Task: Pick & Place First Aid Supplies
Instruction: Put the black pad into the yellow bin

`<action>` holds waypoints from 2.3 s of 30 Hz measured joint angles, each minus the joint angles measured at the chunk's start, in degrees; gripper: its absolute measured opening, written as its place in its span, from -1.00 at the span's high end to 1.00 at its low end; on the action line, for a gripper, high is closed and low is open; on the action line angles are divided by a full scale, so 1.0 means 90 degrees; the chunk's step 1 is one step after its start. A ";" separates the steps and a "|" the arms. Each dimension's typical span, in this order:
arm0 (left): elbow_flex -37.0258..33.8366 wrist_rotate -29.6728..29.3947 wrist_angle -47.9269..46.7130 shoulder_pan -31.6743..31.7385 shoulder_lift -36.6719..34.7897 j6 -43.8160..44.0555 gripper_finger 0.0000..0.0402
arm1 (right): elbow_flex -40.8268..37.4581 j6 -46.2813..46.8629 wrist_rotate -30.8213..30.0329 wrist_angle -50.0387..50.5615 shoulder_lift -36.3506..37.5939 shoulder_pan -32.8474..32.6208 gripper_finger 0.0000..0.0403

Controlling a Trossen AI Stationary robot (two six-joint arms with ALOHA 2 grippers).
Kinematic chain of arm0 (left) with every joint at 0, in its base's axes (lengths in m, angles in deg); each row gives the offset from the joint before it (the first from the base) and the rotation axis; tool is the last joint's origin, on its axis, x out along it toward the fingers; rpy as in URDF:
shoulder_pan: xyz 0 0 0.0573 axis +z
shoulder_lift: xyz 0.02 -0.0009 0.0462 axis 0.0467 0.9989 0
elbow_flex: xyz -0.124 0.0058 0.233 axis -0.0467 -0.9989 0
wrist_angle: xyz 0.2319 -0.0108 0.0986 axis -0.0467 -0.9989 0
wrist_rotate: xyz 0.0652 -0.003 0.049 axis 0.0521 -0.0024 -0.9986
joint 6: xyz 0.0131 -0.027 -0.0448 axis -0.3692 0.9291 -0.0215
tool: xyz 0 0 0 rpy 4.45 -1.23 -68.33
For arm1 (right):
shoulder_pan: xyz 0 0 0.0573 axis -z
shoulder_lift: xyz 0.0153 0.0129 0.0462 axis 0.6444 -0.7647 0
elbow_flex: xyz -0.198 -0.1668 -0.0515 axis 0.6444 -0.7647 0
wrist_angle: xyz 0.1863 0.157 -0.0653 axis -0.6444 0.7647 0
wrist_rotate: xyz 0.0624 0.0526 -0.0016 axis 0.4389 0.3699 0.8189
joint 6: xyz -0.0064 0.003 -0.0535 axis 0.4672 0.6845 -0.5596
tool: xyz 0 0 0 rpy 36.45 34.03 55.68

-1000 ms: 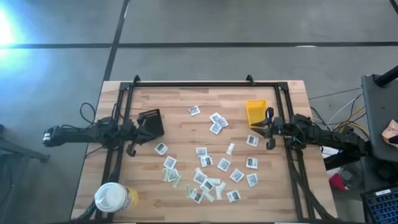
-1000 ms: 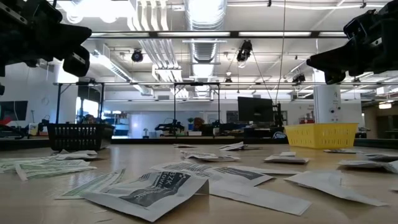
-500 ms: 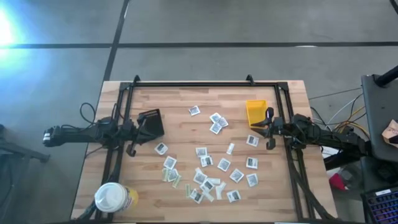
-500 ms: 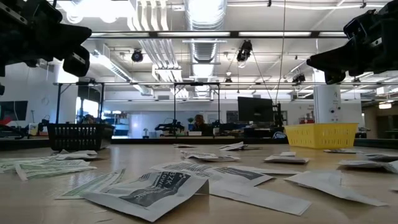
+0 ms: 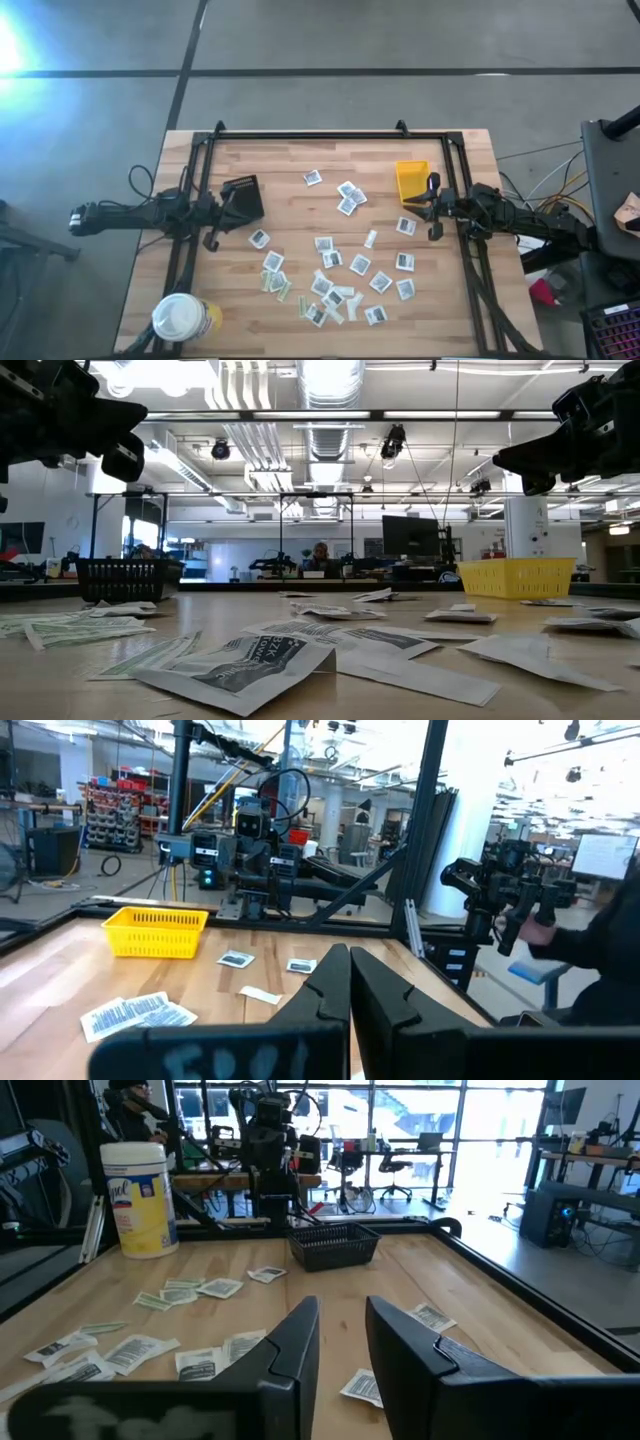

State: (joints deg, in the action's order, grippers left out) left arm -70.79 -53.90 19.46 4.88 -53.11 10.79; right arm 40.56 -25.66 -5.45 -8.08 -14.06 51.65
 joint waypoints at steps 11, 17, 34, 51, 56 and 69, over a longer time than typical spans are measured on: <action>0.0000 -0.0017 0.0002 0.0000 -0.0001 -0.0144 0.97 | 0.0000 0.0000 0.0000 -0.0011 -0.0002 0.0000 0.66; 0.0000 -0.0032 0.0002 0.0001 -0.0002 -0.0181 0.97 | 0.0002 0.0213 0.0000 -0.0015 -0.0005 0.0000 0.63; 0.0000 -0.0358 0.0061 0.0002 -0.0002 -0.0698 0.97 | 0.0000 0.1061 -0.0013 -0.1130 0.0000 0.0000 0.64; 0.0000 -0.1102 0.0058 0.0004 -0.0002 -0.0797 0.97 | 0.1276 0.1915 -0.0596 -0.0258 -0.0383 0.0000 0.08; 0.0000 -0.1532 0.0058 0.0004 -0.0002 -0.0800 0.97 | 0.2482 0.2227 -0.0846 0.1802 -0.1042 -0.0004 0.07; 0.0000 -0.1532 0.0052 0.0004 -0.0001 -0.0684 0.97 | 0.3921 0.4488 0.0394 0.4518 -0.3301 -0.0926 0.19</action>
State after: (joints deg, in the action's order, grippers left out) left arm -70.79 -67.69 19.93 4.92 -53.11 4.63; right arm 75.85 14.73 -1.90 32.58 -43.77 43.32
